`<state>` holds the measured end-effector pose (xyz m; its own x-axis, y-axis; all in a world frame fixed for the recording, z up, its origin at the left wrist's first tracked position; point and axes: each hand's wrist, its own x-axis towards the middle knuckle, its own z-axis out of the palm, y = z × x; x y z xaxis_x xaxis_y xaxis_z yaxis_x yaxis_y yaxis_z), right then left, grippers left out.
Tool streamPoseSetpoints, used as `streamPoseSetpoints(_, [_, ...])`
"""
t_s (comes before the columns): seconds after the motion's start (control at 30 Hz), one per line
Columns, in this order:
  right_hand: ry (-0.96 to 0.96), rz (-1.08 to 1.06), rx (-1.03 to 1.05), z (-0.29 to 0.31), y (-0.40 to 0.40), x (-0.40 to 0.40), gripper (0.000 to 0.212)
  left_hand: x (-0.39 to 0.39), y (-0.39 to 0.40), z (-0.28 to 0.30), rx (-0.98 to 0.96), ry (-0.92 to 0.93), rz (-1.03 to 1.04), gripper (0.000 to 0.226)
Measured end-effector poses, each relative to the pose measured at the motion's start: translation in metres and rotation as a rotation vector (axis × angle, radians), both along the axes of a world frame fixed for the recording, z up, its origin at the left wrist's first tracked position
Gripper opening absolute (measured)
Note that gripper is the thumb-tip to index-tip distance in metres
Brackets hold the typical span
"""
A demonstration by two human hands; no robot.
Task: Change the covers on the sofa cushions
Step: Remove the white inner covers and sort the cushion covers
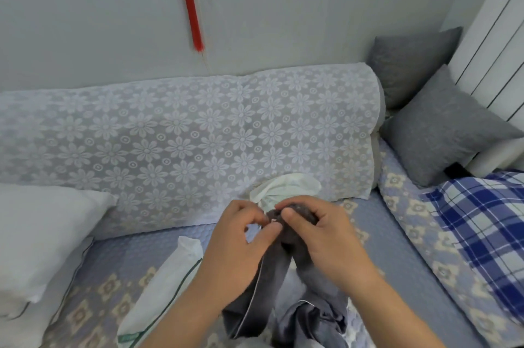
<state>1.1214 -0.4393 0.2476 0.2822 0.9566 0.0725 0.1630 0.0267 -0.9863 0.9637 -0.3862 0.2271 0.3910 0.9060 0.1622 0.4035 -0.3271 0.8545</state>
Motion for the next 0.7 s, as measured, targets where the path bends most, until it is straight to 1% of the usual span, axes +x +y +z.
streamPoseSetpoints(0.1, [-0.281,-0.041,-0.025,-0.015,-0.004,-0.012,0.016,0.002,-0.004,-0.012,0.101,0.112,0.041,0.025])
streamPoseSetpoints(0.13, [-0.357,-0.045,-0.027,-0.018,-0.005,-0.015,0.015,0.003,-0.005,-0.013,0.088,0.143,0.041,0.025])
streamPoseSetpoints(0.17, [-0.401,-0.053,-0.027,-0.019,-0.007,-0.017,0.016,0.004,-0.006,-0.014,0.034,0.14,0.032,0.024])
streamPoseSetpoints(0.2, [-0.422,-0.061,-0.031,-0.02,-0.007,-0.018,0.016,0.004,-0.006,-0.015,-0.07,0.093,0.019,0.023])
streamPoseSetpoints(0.27, [-0.403,-0.071,-0.039,-0.021,-0.009,-0.019,0.017,0.005,-0.007,-0.013,-0.351,-0.089,-0.019,0.022])
streamPoseSetpoints(0.3, [-0.369,-0.073,-0.047,-0.022,-0.009,-0.019,0.016,0.006,-0.008,-0.012,-0.457,-0.175,-0.025,0.022])
streamPoseSetpoints(0.37, [-0.288,-0.075,-0.077,-0.025,-0.008,-0.019,0.011,0.009,-0.008,-0.015,-0.56,-0.264,-0.003,0.021])
streamPoseSetpoints(0.4, [-0.246,-0.074,-0.095,-0.026,-0.007,-0.019,0.009,0.011,-0.009,-0.016,-0.578,-0.27,0.009,0.021])
streamPoseSetpoints(0.47, [-0.227,-0.074,-0.12,-0.031,-0.008,-0.018,0.011,0.013,-0.008,-0.021,-0.601,-0.25,0.015,0.021])
streamPoseSetpoints(0.5, [-0.273,-0.081,-0.12,-0.035,-0.009,-0.018,0.014,0.014,-0.007,-0.024,-0.619,-0.233,0.009,0.023])
streamPoseSetpoints(0.63, [-0.605,-0.058,-0.08,-0.047,-0.015,-0.02,0.021,0.013,0.001,-0.035,-0.668,-0.104,-0.067,0.033])
streamPoseSetpoints(0.7, [-0.675,-0.046,-0.057,-0.05,-0.015,-0.019,0.023,0.015,0.005,-0.041,-0.582,0.008,-0.073,0.027])
